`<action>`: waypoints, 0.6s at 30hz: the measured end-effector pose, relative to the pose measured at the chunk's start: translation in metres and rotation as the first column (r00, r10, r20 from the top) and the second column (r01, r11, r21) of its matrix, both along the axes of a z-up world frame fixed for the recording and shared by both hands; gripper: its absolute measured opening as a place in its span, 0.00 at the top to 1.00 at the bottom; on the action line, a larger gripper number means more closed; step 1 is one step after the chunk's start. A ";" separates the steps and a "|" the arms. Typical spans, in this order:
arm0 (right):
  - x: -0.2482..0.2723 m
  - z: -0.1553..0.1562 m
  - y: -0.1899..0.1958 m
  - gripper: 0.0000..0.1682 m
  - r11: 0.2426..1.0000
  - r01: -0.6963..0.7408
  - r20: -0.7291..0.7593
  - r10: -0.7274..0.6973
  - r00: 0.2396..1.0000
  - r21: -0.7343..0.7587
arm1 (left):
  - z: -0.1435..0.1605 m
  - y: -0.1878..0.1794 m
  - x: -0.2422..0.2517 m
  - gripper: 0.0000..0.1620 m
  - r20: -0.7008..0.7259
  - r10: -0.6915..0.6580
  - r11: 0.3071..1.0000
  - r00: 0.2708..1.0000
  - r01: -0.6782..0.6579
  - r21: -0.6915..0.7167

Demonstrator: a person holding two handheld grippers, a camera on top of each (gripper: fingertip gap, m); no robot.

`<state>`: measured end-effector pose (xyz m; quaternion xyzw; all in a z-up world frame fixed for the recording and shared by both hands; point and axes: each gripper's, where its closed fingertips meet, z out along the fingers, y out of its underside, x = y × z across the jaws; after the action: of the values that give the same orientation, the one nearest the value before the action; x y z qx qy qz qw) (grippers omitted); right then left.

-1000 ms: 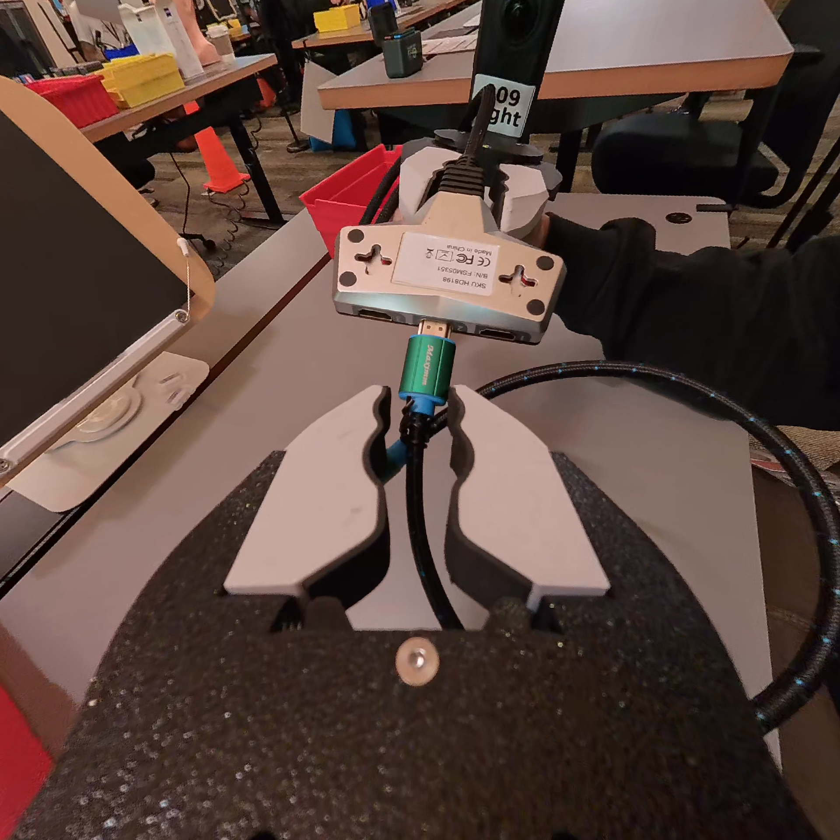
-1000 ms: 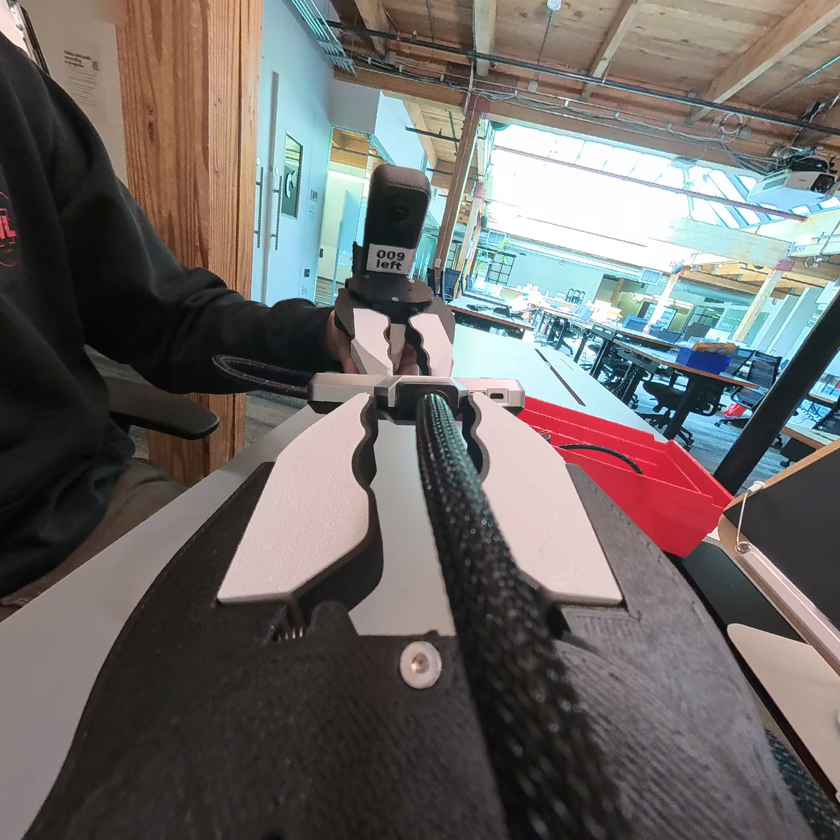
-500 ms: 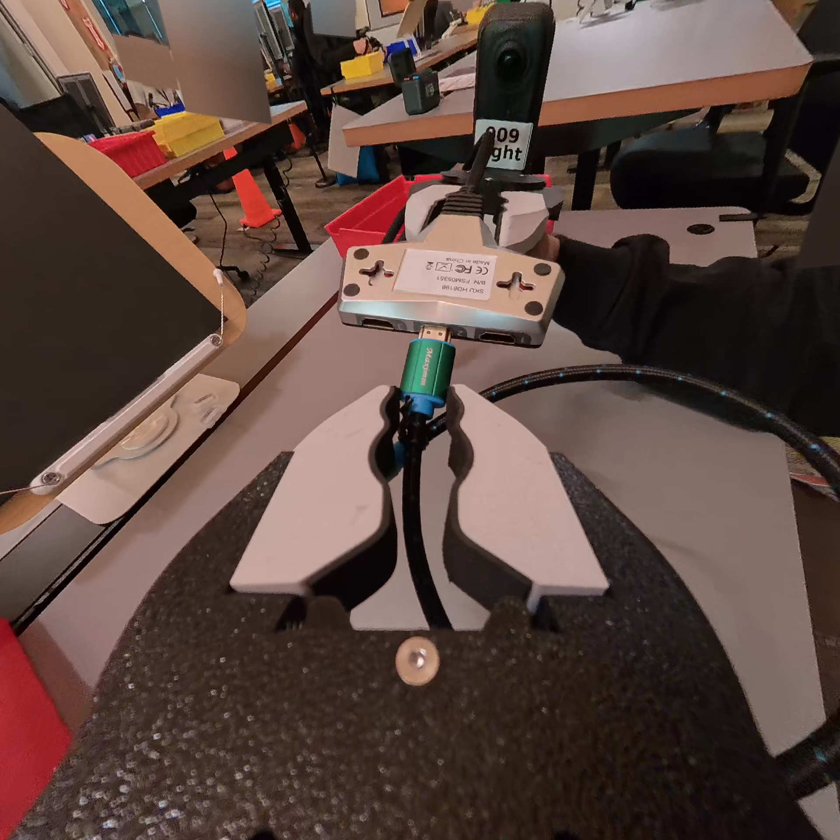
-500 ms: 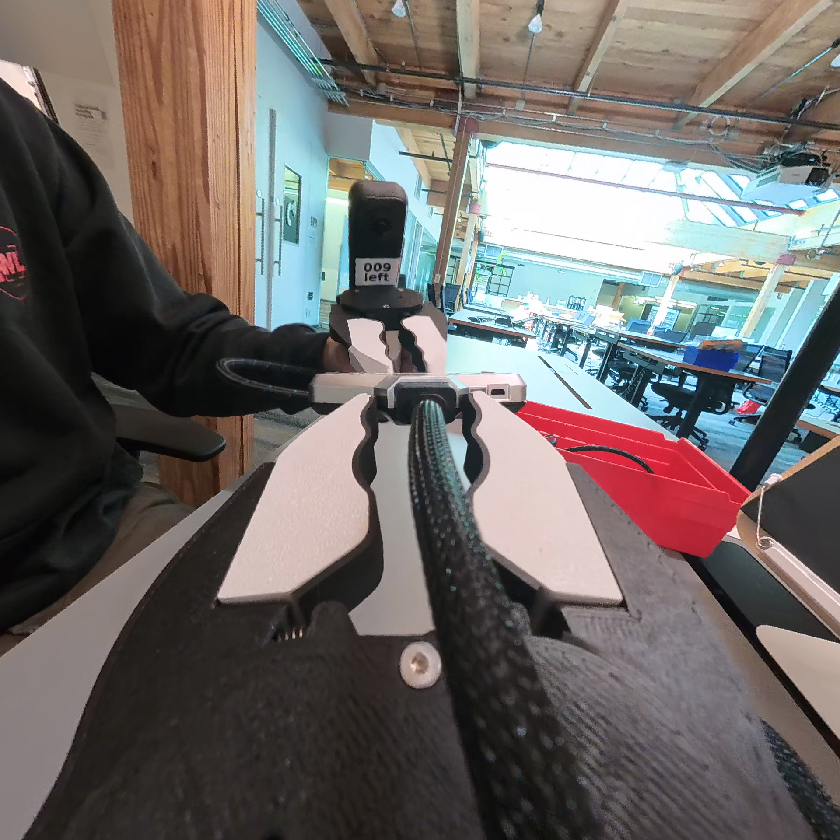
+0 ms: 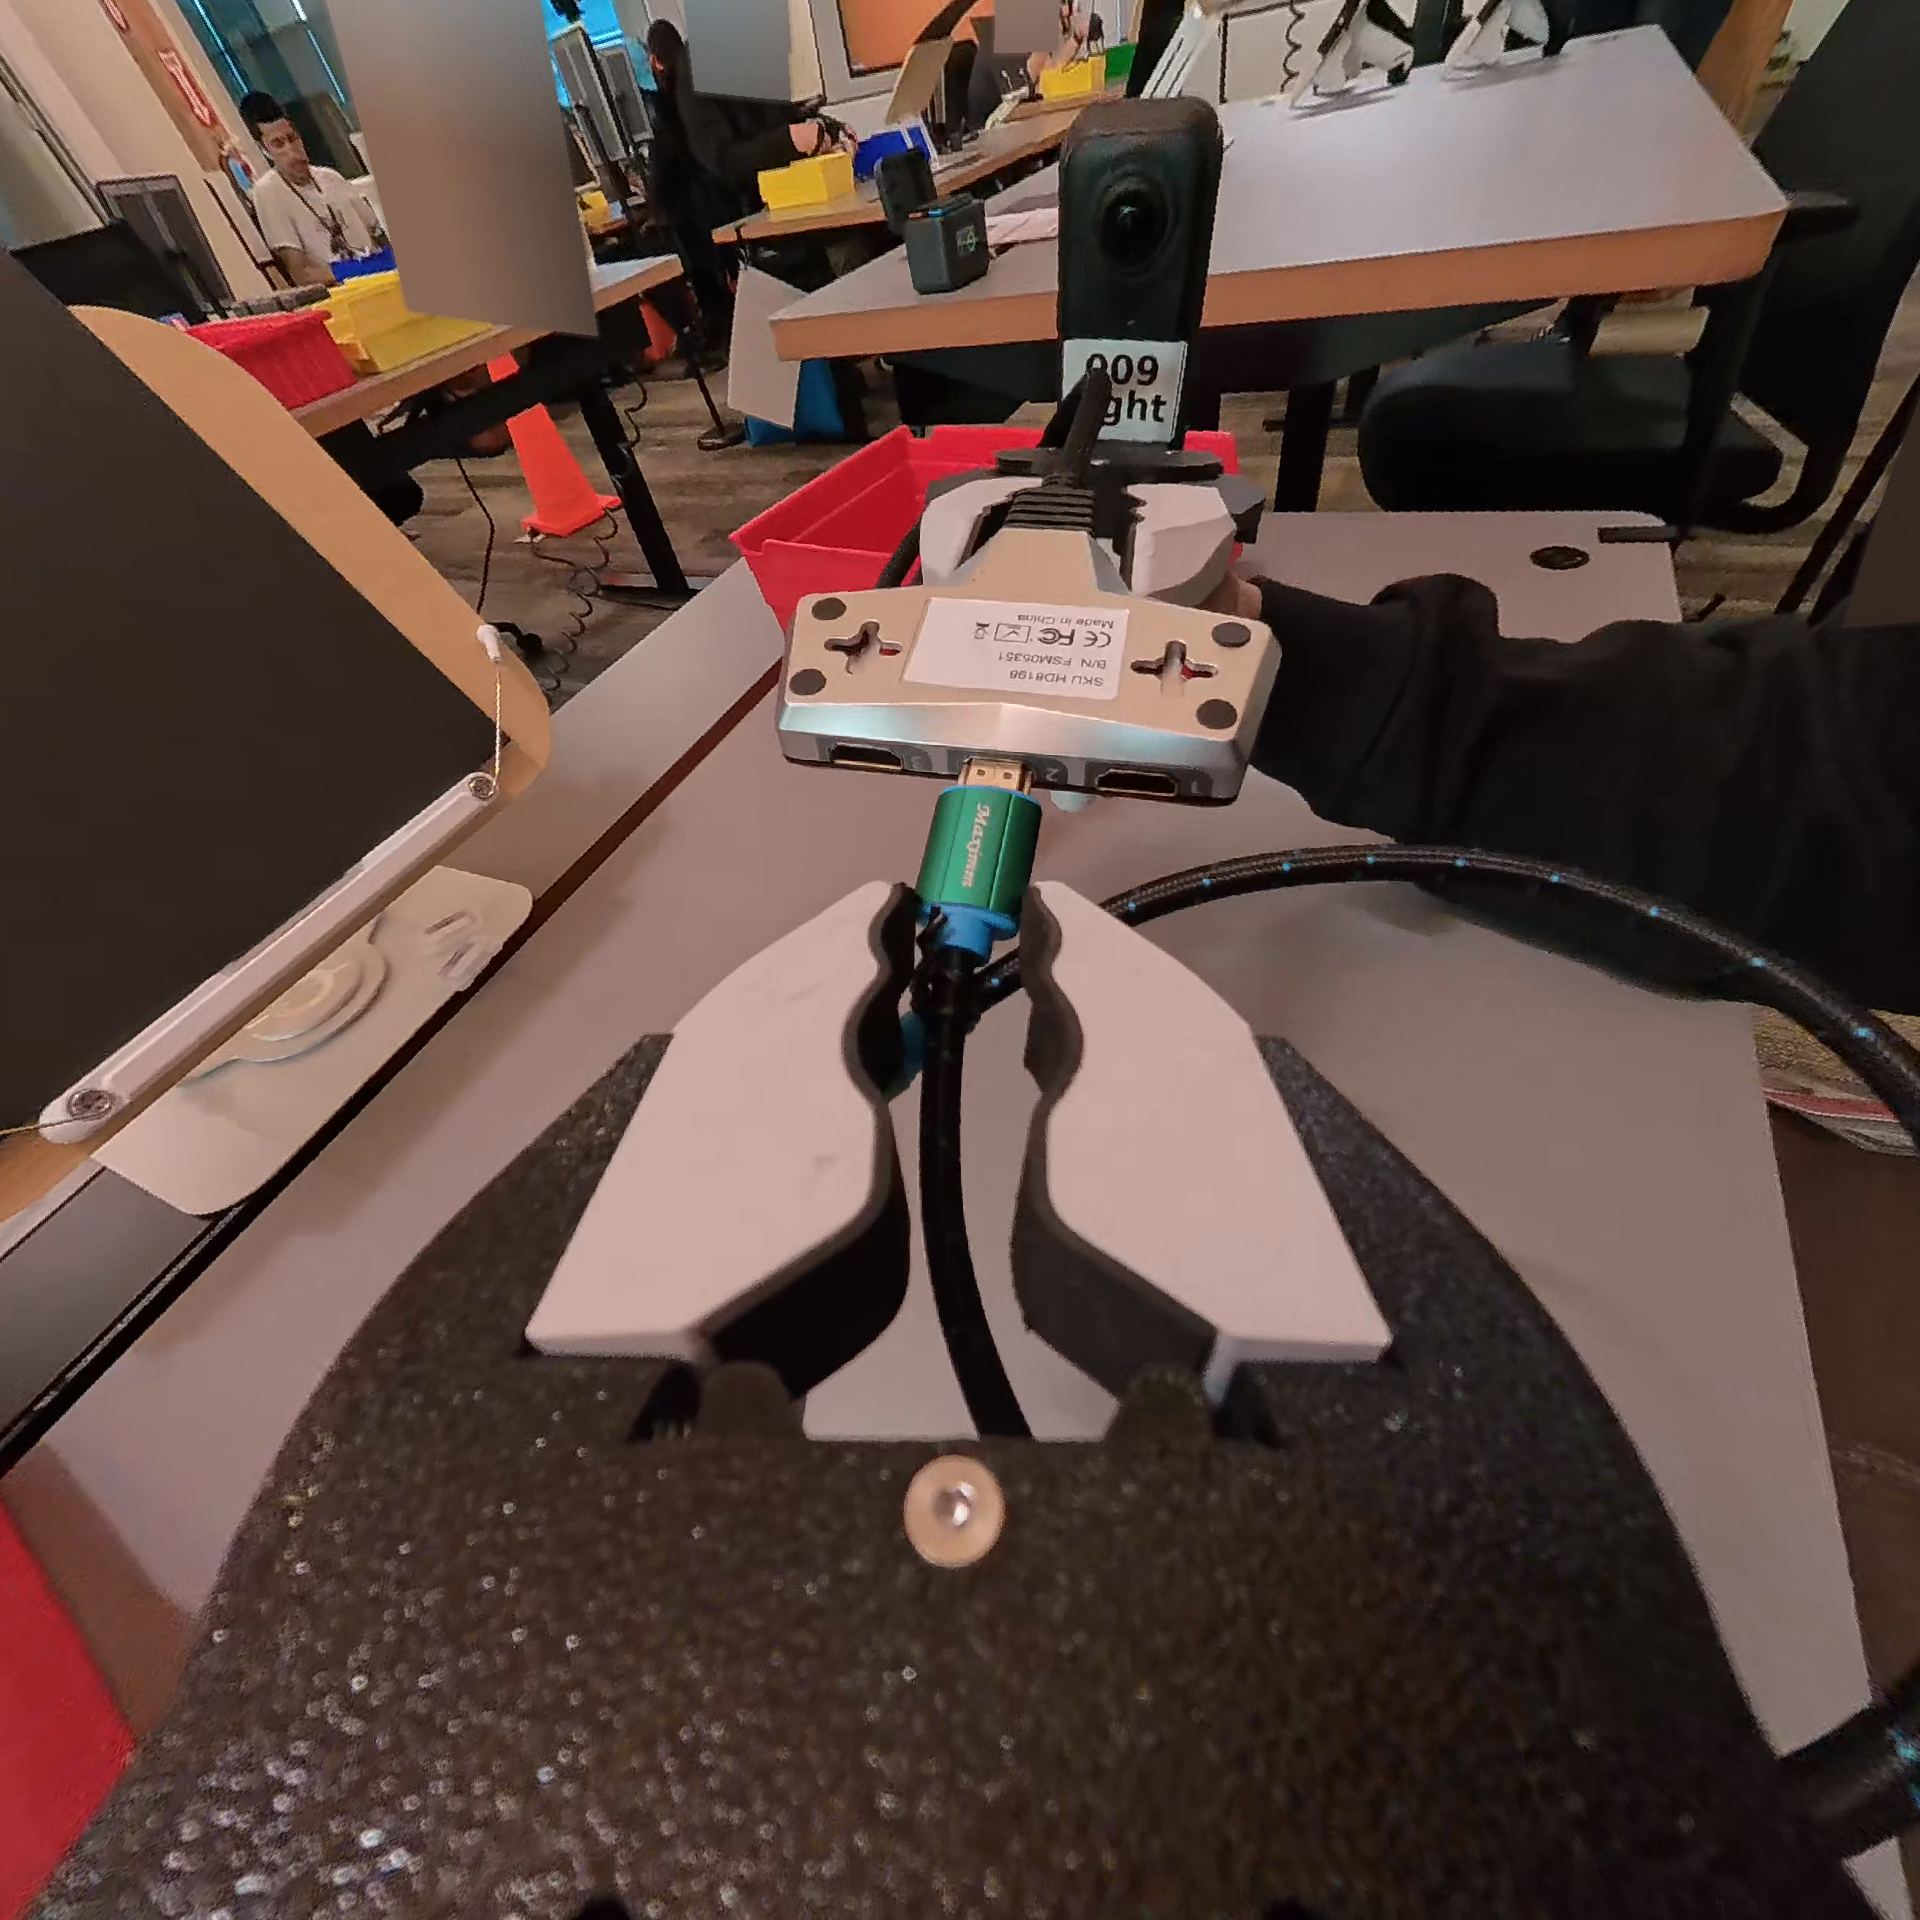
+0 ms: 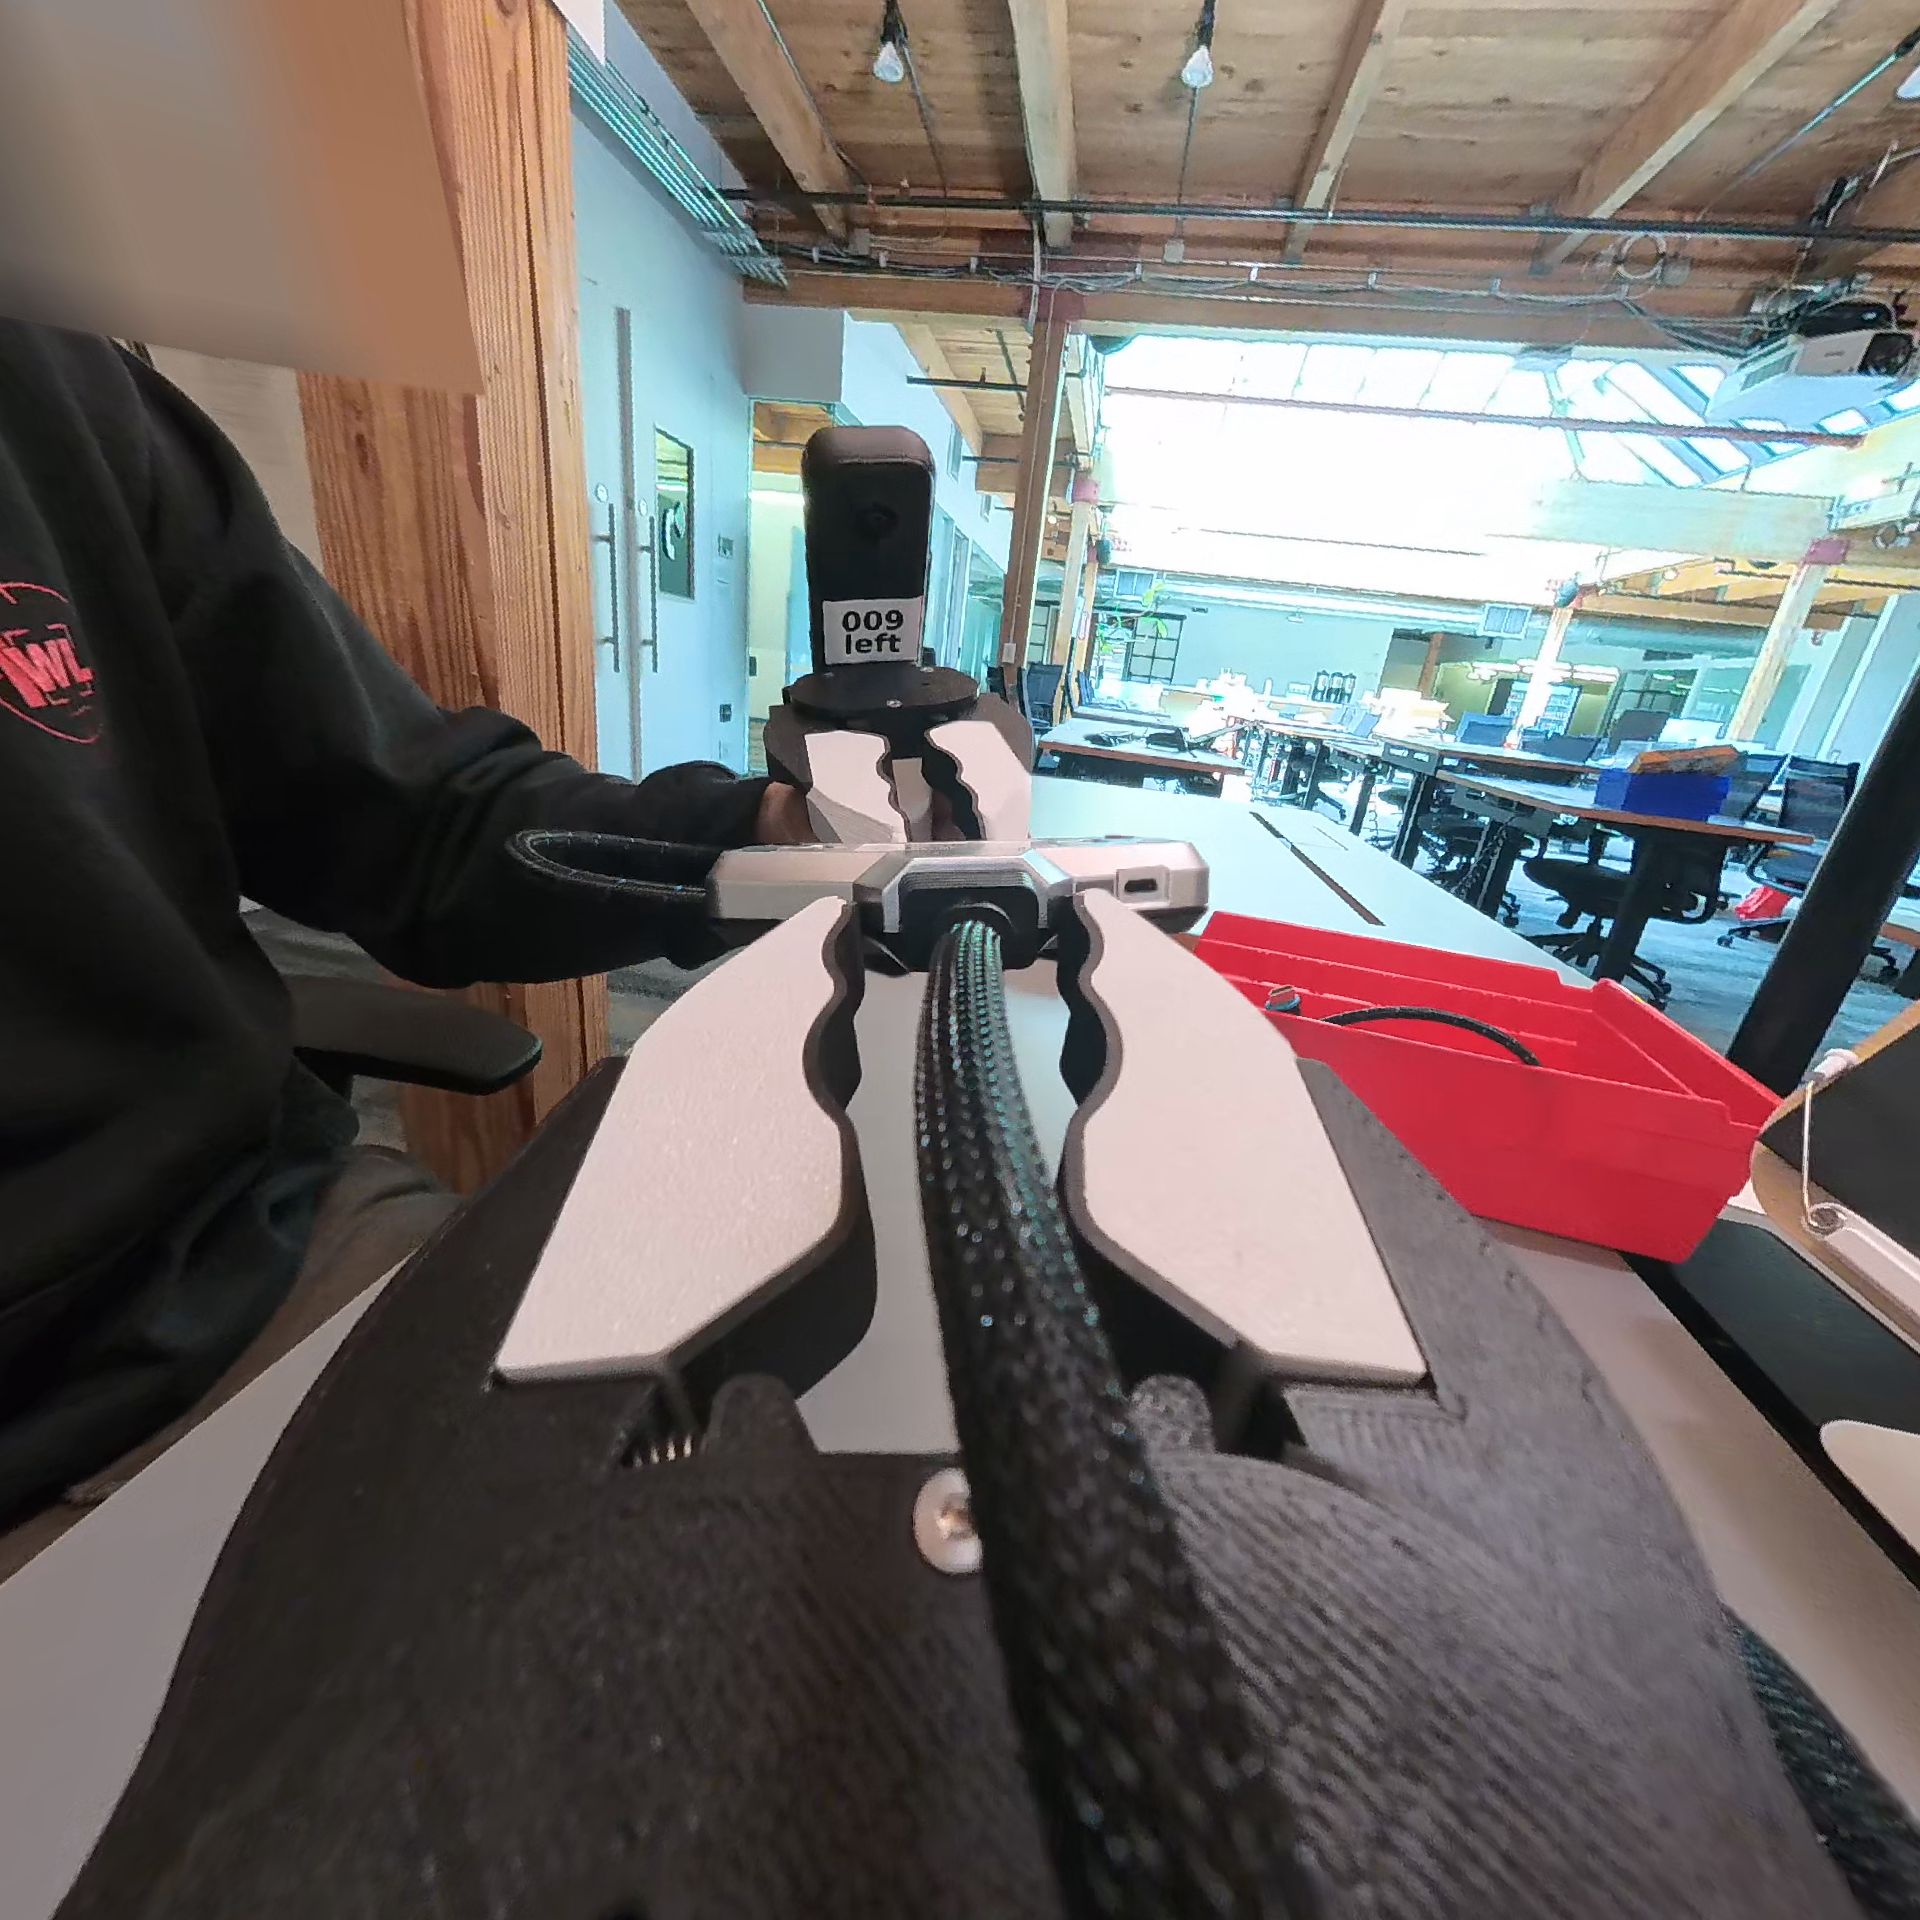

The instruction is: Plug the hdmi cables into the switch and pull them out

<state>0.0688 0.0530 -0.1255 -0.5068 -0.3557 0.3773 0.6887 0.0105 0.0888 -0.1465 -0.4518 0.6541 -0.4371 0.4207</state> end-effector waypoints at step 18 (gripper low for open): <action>0.004 0.016 -0.006 0.84 0.999 0.029 -0.022 -0.028 0.999 0.024 | 0.001 -0.006 0.005 0.88 -0.072 -0.020 0.997 0.997 0.025 0.074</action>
<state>0.0728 0.0472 -0.1094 -0.4992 -0.3454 0.3687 0.7040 0.0153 0.0825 -0.1459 -0.4438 0.6896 -0.4007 0.4085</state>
